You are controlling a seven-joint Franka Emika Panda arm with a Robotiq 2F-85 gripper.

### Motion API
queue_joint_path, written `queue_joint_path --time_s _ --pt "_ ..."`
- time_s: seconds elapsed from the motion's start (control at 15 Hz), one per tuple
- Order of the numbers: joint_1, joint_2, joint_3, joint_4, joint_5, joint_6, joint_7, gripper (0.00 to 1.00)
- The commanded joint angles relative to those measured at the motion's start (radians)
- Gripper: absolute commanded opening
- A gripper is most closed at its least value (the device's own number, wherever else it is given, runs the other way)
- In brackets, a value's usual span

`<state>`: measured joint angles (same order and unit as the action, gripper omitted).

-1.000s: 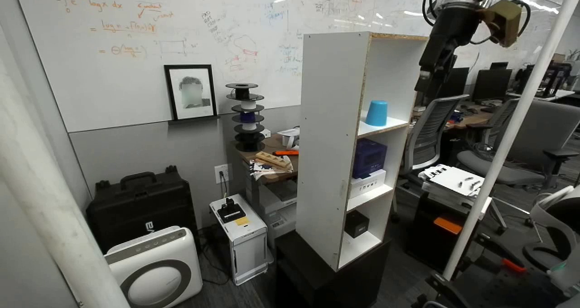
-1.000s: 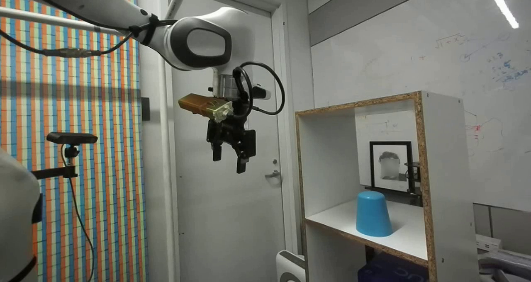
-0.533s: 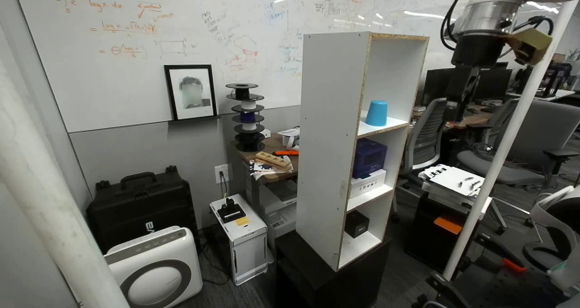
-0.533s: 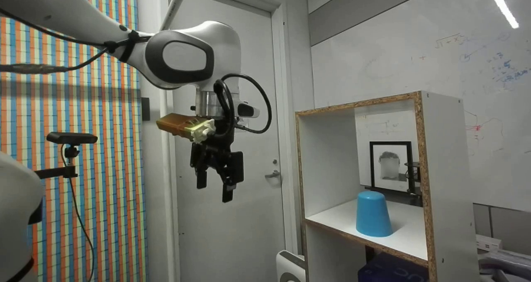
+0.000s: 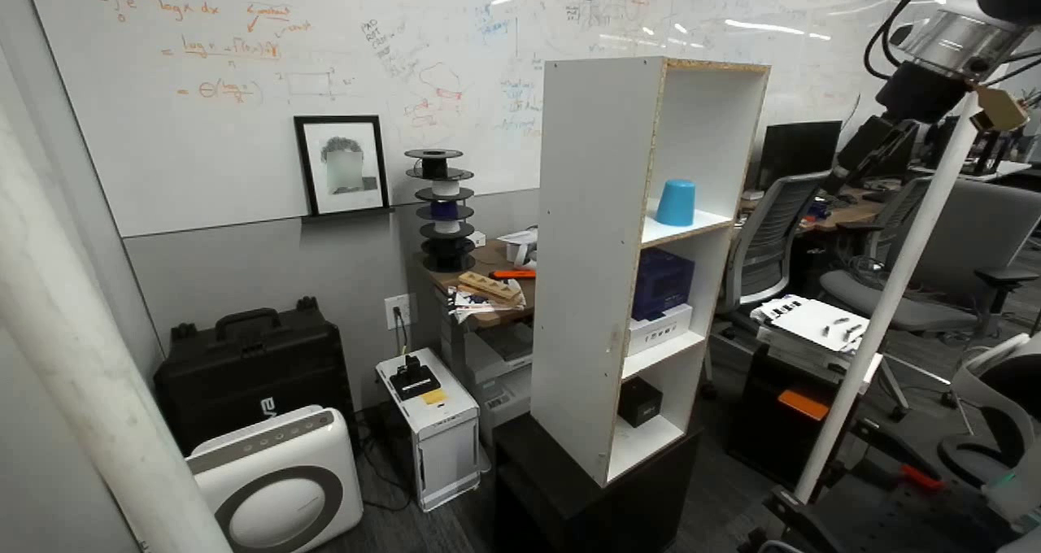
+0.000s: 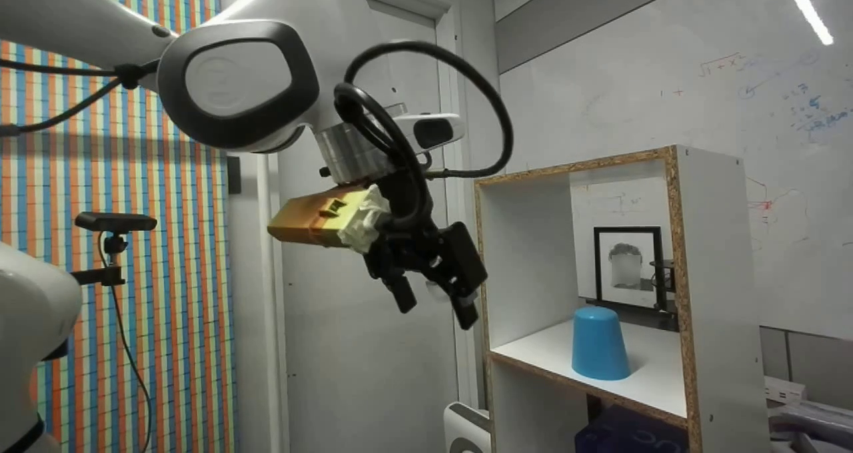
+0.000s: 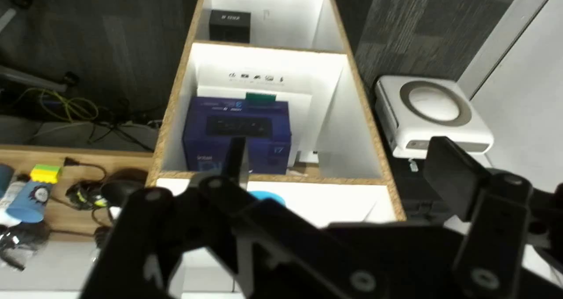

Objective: Pick up the light blue cup from the top compartment of the cabinet and put it on top of cabinet.

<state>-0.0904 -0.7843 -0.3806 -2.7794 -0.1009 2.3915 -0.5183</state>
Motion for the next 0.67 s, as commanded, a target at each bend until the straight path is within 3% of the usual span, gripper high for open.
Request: queue_joint_path --time_s 0.0,0.13,0.33,0.6 --pt "0.078 0.112 -0.118 0.029 0.070 0.253 -0.093 1.00" --pt "0.176 0.193 -0.180 0.065 0.144 0.368 -0.136 1.00" --pt "0.385 0.307 -0.295 0.136 0.281 0.503 -0.207 1.00" --pt "0.686 0.401 -0.515 0.248 0.432 0.547 -0.296 1.00"
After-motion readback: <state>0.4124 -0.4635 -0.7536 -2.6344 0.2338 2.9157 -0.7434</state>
